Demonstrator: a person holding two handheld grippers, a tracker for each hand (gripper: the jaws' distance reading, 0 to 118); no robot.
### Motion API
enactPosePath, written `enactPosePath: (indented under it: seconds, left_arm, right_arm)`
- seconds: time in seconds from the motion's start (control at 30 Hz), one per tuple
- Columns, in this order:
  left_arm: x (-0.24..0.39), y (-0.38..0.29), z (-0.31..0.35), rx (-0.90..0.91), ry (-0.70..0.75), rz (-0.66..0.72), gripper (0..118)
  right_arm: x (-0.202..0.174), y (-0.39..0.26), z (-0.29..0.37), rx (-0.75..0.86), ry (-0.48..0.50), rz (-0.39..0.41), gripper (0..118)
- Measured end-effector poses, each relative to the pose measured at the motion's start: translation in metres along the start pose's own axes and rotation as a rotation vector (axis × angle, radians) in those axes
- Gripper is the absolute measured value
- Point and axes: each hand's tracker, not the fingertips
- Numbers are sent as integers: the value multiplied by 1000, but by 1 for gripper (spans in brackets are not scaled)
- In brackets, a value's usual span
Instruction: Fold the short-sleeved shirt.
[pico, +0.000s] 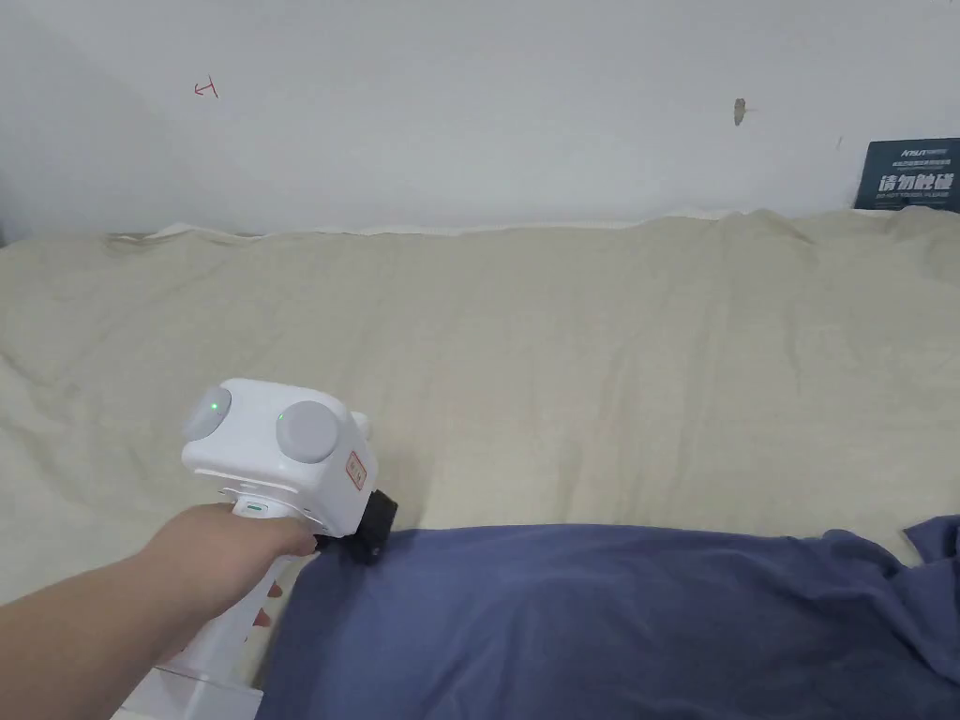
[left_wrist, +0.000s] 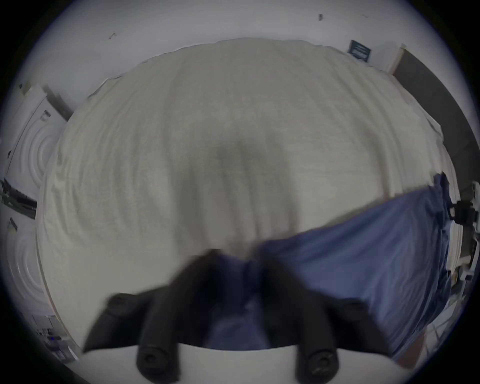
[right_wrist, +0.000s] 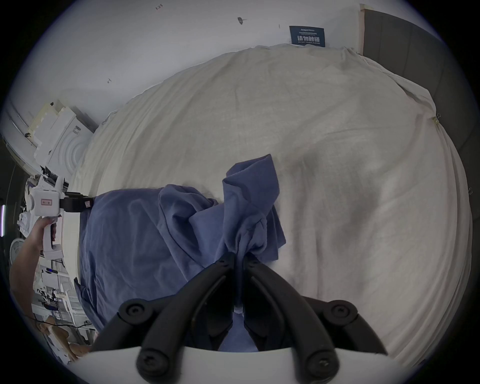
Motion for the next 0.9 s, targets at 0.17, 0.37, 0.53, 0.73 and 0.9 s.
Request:
enactPosePath:
  seconds: [0.17,0.37,0.53,0.73,0.9]
  left_arm:
    - [-6,-2,8,17,24,-10,6]
    - [-6,-4,57,136,-58,14,5]
    - [-6,-19,115,198,-90,-4,5]
    - [-20,-51,209,350,-195,46,5]
    - [-25,-70,300,467,-266,111,5]
  right_arm:
    - [1,-3,4,21,6,2,6]
    - [7,-7,40,151,26,-36,6]
    - [4,-11,93,230,45,-47,6]
    - [-20,-32,183,295,45,-7,6]
    - [-35,-42,273,424,63,12,6]
